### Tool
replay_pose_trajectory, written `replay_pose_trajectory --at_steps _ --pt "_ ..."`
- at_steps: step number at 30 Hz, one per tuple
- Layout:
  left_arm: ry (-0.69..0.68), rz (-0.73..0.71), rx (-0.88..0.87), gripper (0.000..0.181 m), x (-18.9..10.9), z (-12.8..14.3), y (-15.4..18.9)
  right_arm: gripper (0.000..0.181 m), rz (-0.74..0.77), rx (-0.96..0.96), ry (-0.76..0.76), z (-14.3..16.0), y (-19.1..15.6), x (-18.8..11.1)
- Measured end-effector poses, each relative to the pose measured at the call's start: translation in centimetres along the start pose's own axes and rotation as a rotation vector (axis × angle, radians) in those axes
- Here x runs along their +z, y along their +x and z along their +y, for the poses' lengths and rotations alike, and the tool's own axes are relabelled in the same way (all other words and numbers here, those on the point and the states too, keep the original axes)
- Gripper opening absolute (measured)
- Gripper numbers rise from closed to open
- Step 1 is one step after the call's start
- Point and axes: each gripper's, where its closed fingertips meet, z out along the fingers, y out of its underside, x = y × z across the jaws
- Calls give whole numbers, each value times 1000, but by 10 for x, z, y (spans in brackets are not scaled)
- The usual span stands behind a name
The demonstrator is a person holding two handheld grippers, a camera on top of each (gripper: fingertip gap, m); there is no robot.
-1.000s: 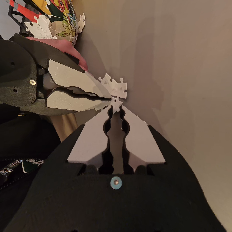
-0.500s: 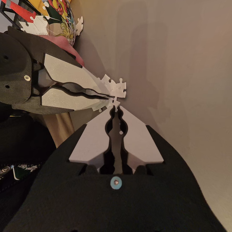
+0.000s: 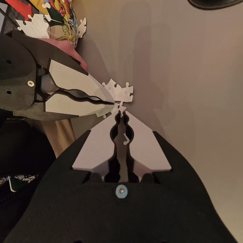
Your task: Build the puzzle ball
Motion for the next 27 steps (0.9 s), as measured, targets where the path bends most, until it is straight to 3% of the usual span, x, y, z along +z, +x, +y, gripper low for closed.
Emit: replay_pose_trajectory --at_steps 16,27 --pt "-12 -53 -24 14 -1 2 -11 3 25 -81 -77 -6 5 7" --pt "-4 -22 -59 8 -1 3 -10 2 42 -161 -88 -12 3 7"
